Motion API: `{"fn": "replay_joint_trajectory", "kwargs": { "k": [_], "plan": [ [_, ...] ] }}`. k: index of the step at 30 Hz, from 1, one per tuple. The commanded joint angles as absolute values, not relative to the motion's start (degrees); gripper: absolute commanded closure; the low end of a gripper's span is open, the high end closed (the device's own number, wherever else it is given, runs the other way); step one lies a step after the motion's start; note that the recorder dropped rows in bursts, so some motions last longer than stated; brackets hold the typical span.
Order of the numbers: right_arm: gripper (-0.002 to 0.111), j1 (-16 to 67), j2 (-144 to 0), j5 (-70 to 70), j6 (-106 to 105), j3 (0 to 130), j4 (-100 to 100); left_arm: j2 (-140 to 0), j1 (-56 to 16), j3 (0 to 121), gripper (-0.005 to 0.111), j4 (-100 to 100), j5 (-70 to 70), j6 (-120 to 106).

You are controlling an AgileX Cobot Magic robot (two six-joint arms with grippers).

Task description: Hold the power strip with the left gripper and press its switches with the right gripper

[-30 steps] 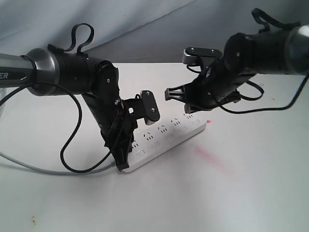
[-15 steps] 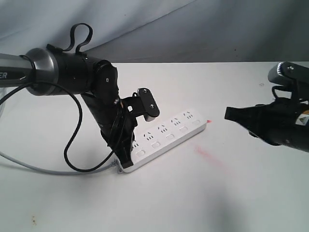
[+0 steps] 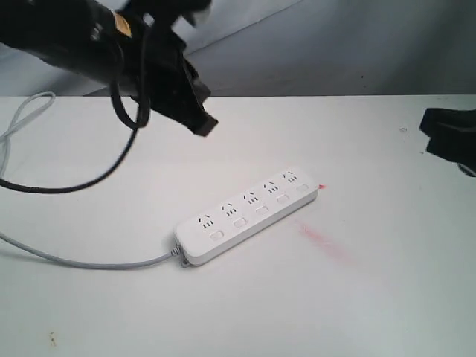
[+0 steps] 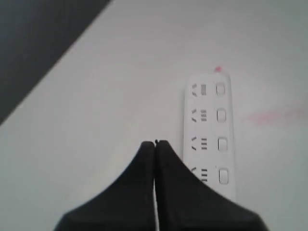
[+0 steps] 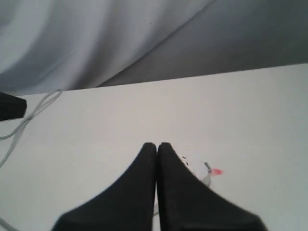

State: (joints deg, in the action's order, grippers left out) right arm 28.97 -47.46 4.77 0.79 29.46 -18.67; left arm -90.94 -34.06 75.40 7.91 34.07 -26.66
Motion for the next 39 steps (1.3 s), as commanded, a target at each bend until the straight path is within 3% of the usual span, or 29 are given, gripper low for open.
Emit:
{"fn": "replay_joint_trajectory", "kwargs": {
  "k": [1,17,25,39],
  "plan": [
    [0.108,28.6,-42.6,7.9,0.0,29.1,-15.6,-81.4,-34.3,73.8,0.107,8.4,30.3,-22.2],
    [0.108,28.6,-30.5,19.5,0.8,29.1,-6.6,-47.6,-34.3,36.9,0.107,8.4,0.8,-12.2],
    [0.108,28.6,-21.6,29.1,28.2,28.4,18.6,-32.5,-33.9,24.2,0.107,8.8,-6.1,-12.1],
    [0.108,28.6,-2.3,29.5,70.9,9.8,46.7,-26.6,-14.9,11.7,0.107,22.3,-10.4,-11.1]
  ]
}}
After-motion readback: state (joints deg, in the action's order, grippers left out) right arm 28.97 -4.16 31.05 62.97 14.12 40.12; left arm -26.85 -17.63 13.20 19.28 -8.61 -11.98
